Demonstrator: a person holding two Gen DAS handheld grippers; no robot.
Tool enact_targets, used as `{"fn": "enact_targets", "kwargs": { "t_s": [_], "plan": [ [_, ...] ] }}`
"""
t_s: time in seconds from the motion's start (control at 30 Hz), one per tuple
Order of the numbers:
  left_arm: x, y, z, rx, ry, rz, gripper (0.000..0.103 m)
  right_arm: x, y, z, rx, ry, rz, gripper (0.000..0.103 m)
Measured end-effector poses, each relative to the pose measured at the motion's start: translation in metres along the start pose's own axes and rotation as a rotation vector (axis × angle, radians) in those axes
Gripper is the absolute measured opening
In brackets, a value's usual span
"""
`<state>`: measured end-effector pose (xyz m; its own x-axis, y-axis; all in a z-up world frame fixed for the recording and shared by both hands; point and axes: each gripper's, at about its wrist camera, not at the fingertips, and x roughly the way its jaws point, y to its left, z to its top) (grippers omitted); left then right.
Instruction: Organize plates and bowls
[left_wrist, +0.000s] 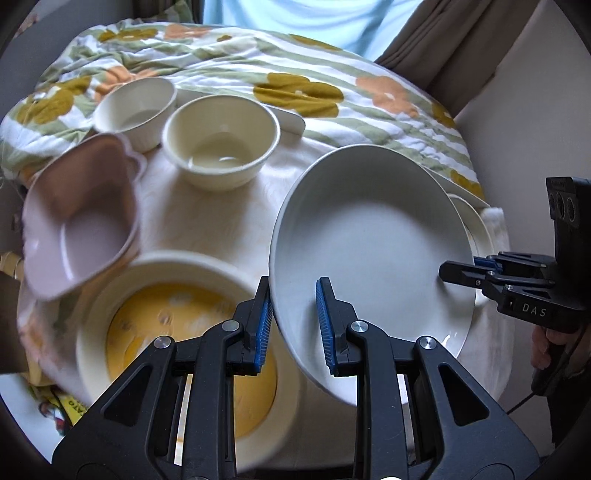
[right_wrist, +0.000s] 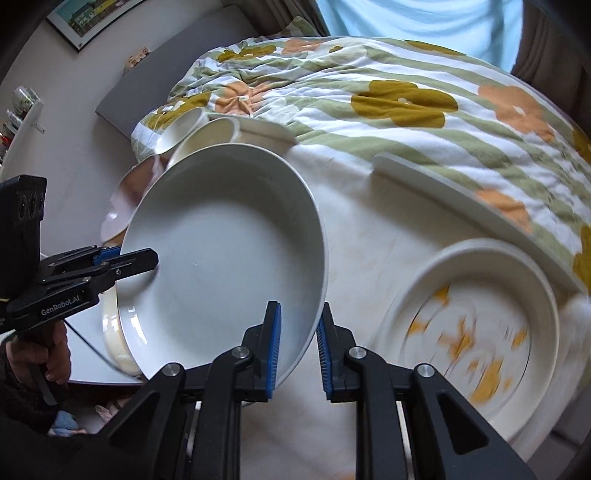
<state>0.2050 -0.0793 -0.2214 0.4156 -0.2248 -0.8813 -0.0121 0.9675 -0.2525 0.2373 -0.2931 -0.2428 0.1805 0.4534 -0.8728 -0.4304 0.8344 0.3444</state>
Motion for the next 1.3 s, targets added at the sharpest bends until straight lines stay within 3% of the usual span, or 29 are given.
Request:
{"fn": "enact_targets", "kwargs": {
  "t_s": [0.27,0.47,0.77,1.0,1.2,1.3],
  "plan": [
    [-0.053,0.034,-0.043,-0.015,-0.013,0.013,0.021,-0.009,0.055,-0.038,-0.009,-0.014,0.019,0.017],
    [-0.066,0.063,-0.055,0.004,0.010,0.017,0.021,0.000,0.087,-0.049,0.024,-0.019,0.032,0.017],
    [-0.031,0.105,-0.052,0.039,0.099,-0.031,0.021,0.026,0.116,-0.054,0.136,-0.026,-0.040,0.017],
    [0.004,0.134,-0.054,0.063,0.172,-0.088,0.021,0.053,0.131,-0.057,0.202,-0.008,-0.144,0.017],
    [0.016,0.138,-0.051,0.133,0.185,-0.075,0.021,0.063,0.143,-0.058,0.235,-0.019,-0.208,0.017],
    [0.019,0.134,-0.049,0.196,0.185,-0.025,0.021,0.064,0.149,-0.058,0.239,-0.030,-0.233,0.017]
  ]
}}
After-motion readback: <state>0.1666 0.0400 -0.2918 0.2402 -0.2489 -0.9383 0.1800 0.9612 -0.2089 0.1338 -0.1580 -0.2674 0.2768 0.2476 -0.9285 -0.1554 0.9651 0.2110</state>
